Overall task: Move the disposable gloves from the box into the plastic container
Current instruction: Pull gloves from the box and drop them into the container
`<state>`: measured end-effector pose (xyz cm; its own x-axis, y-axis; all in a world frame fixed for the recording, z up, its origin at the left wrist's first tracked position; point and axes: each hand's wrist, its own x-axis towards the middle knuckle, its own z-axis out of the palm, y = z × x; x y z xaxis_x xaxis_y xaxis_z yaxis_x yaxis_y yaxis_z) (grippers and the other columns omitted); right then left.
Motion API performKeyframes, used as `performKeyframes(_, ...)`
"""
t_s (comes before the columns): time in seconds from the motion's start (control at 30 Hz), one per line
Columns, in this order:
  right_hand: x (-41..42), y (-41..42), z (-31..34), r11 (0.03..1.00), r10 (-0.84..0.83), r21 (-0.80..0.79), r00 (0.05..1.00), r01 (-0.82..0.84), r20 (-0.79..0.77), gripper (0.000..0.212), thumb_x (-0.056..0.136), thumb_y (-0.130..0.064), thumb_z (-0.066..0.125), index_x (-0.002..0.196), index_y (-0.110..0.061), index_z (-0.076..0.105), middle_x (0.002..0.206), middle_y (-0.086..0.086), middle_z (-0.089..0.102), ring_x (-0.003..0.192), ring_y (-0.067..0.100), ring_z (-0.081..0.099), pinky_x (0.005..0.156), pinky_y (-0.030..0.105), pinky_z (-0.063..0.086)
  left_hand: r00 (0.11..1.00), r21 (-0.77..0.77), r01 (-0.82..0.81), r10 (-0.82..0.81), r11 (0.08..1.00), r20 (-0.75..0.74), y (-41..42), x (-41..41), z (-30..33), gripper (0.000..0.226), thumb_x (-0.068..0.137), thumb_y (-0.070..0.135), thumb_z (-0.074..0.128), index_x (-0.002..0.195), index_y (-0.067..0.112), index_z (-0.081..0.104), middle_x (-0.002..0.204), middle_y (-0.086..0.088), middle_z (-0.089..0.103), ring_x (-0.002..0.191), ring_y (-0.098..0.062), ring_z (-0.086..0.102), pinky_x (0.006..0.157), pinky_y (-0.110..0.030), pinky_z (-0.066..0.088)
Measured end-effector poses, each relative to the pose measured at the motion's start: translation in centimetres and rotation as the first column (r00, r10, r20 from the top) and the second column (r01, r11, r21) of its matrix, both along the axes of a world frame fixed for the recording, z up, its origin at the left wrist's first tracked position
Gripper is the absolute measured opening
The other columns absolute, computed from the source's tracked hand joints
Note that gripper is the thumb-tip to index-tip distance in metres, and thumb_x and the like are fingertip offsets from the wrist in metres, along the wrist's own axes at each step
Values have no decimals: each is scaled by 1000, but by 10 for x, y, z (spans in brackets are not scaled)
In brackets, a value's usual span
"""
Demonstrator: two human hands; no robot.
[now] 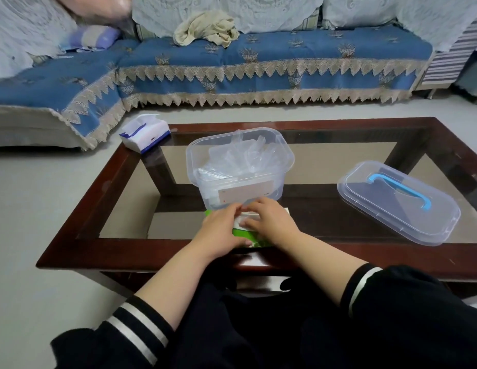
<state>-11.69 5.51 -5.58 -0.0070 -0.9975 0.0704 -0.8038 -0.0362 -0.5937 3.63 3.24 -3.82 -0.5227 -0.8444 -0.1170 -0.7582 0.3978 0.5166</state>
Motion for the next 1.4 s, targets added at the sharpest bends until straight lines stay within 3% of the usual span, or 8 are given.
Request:
performKeyframes(0.1, 5, 0, -3, 995, 88, -31, 990, -92, -114, 22, 88, -28, 65, 101, -12, 72, 98, 11, 59, 98, 30, 55, 73, 34, 42, 998, 7, -61, 61, 998, 22, -4, 0, -5, 84, 76, 36, 78, 145, 23, 32, 141, 2, 48, 132, -24, 38, 110, -33, 26)
performKeyframes(0.3, 4, 2, 2, 997, 18, -73, 995, -25, -99, 21, 92, -24, 59, 98, -7, 68, 98, 8, 63, 97, 22, 55, 70, 29, 33, 996, 55, -80, 81, 995, -25, -10, 3, -15, 62, 81, 37, 73, 136, 41, 45, 136, 12, 52, 133, -18, 37, 112, -40, 24)
performKeyframes(0.5, 3, 7, 8, 968, -154, -142, 938, 205, 310, 9, 91, -13, 61, 85, -10, 66, 77, -9, 59, 77, 11, 53, 66, 13, 35, 996, 28, -74, 75, 997, -51, -16, 2, -21, 55, 82, 35, 73, 134, 35, 52, 141, 11, 47, 133, -17, 35, 110, -38, 28)
performKeyframes(0.7, 5, 12, 33, 891, -181, -219, 752, 398, 634, 19, 93, -9, 58, 78, -19, 61, 76, -11, 62, 70, -3, 53, 69, 9, 40, 979, 91, -41, 58, 995, -195, -17, 3, -24, 40, 77, 21, 76, 116, 28, 66, 111, 8, 61, 114, -23, 52, 100, -43, 42)
performKeyframes(0.87, 8, -1, 99, 785, 11, -429, 682, 447, 732, 20, 92, -14, 60, 81, -31, 64, 75, -17, 65, 74, -2, 57, 73, 19, 46, 999, 36, 4, -5, 999, 46, -10, -6, -18, 50, 86, 29, 68, 133, 35, 51, 136, 11, 50, 131, -16, 35, 112, -41, 24)
performKeyframes(1.03, -13, -31, 171, 498, 229, -809, 852, 313, 471, 9, 87, -17, 66, 96, -17, 67, 94, 3, 60, 91, 24, 59, 83, 33, 51, 999, 5, 0, 0, 1000, 41, -4, -5, -15, 52, 88, 29, 65, 135, 40, 45, 142, 17, 44, 140, -10, 25, 117, -48, -8)
performKeyframes(1.13, -18, -56, 184, 418, 146, -880, 940, 225, 310, 12, 85, -25, 69, 94, -16, 71, 90, -10, 47, 89, 11, 47, 79, 24, 44, 997, -46, 56, -54, 997, 49, -1, -7, -11, 50, 89, 24, 63, 134, 37, 46, 143, 15, 43, 143, -11, 22, 116, -45, -14)
performKeyframes(1.4, -19, -114, 105, 796, 66, -573, 968, -197, -241, 18, 85, -29, 68, 91, -14, 75, 84, 7, 59, 65, 20, 55, 54, 31, 46, 992, -201, 114, -121, 973, -27, -1, -10, -12, 32, 94, 37, 55, 123, 29, 63, 126, 11, 54, 121, -16, 39, 102, -30, 28)
